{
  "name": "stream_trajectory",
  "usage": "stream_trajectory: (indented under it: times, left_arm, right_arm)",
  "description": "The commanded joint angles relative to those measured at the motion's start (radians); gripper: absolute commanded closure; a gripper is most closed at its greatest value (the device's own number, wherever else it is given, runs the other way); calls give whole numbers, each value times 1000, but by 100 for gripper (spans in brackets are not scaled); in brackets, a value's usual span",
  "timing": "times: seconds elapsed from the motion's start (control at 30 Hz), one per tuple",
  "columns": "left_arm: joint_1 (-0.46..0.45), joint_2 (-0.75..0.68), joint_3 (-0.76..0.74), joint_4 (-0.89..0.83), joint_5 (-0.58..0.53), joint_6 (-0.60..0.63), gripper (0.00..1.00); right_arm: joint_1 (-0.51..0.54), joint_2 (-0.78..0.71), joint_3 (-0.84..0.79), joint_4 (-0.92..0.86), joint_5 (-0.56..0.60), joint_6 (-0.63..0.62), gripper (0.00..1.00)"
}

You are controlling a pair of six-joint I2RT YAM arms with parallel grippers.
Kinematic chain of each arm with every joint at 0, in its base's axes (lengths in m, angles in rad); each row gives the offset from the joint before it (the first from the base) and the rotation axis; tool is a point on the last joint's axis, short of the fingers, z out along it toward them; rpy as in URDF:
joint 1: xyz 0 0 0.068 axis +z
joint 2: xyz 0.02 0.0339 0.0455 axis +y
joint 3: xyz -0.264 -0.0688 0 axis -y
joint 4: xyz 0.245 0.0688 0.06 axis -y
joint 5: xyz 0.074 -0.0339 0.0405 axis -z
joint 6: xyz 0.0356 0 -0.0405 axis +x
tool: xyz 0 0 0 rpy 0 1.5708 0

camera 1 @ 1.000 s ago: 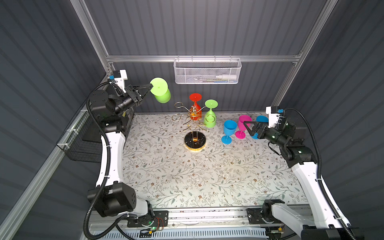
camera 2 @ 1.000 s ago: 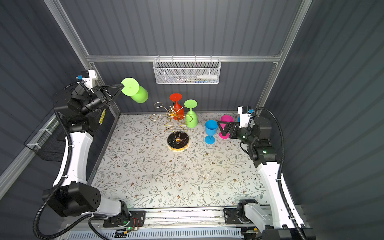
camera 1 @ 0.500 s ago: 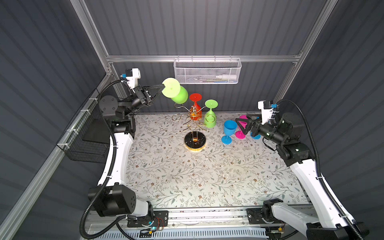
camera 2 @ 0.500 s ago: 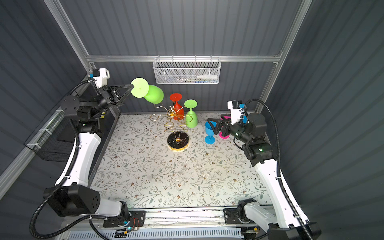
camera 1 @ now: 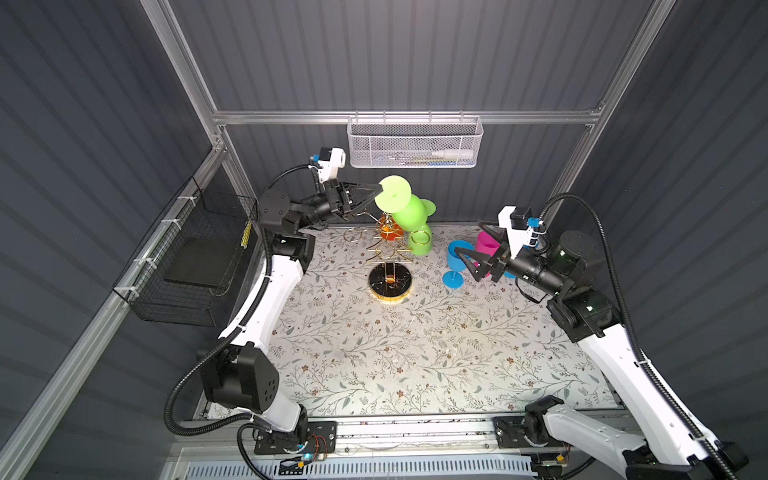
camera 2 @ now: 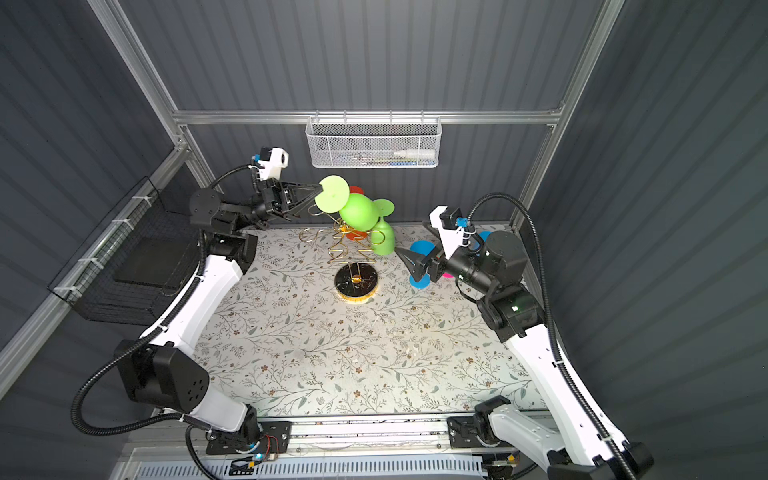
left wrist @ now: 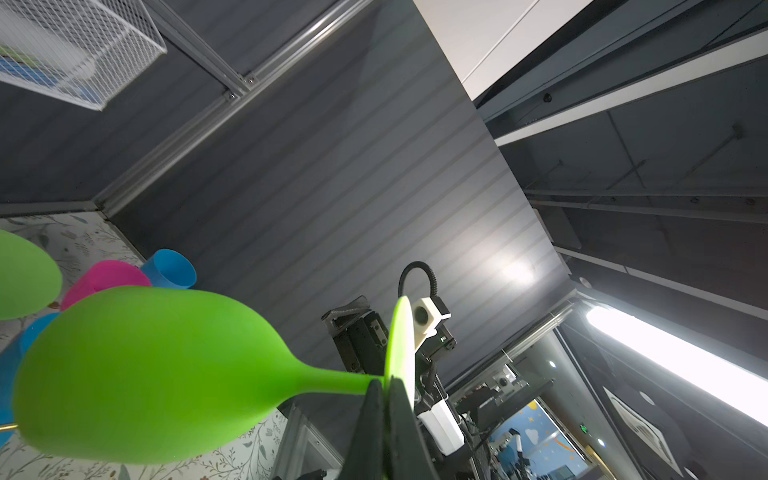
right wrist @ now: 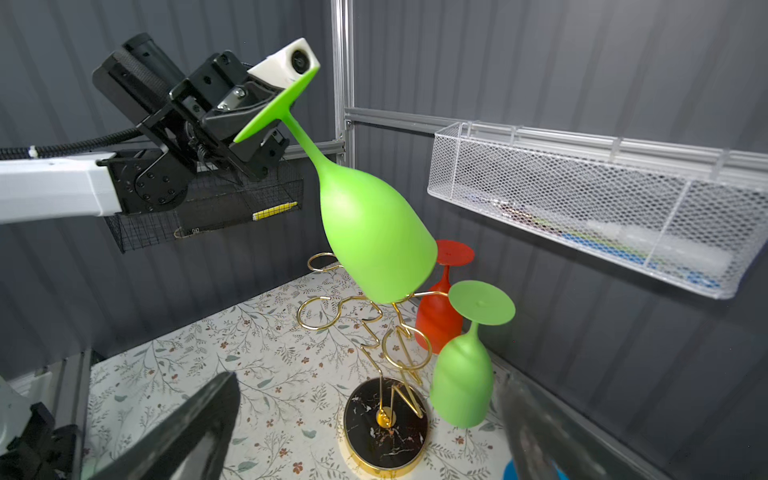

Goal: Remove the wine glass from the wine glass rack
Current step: 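Grasp the green glass bowl with the right gripper beside the left gripper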

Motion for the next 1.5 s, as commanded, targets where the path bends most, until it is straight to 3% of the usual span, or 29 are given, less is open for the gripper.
stream_trajectory:
  times: [0.0, 0.37, 0.8, 1.47]
  left_arm:
    - [-33, 29, 40, 135, 33, -96, 100]
    - [-87, 104, 54, 317, 42, -254, 100]
    - [-98, 116, 61, 317, 49, -256, 100]
    - [-99, 127, 71, 364, 45, -299, 100]
  right_arm:
    - [24, -4, -24, 60, 7, -141, 1]
    - [76, 90, 2, 104, 16, -277, 1]
    - [104, 258, 117, 165, 98, -292, 1]
    - [154, 347, 176, 190, 185, -297, 2]
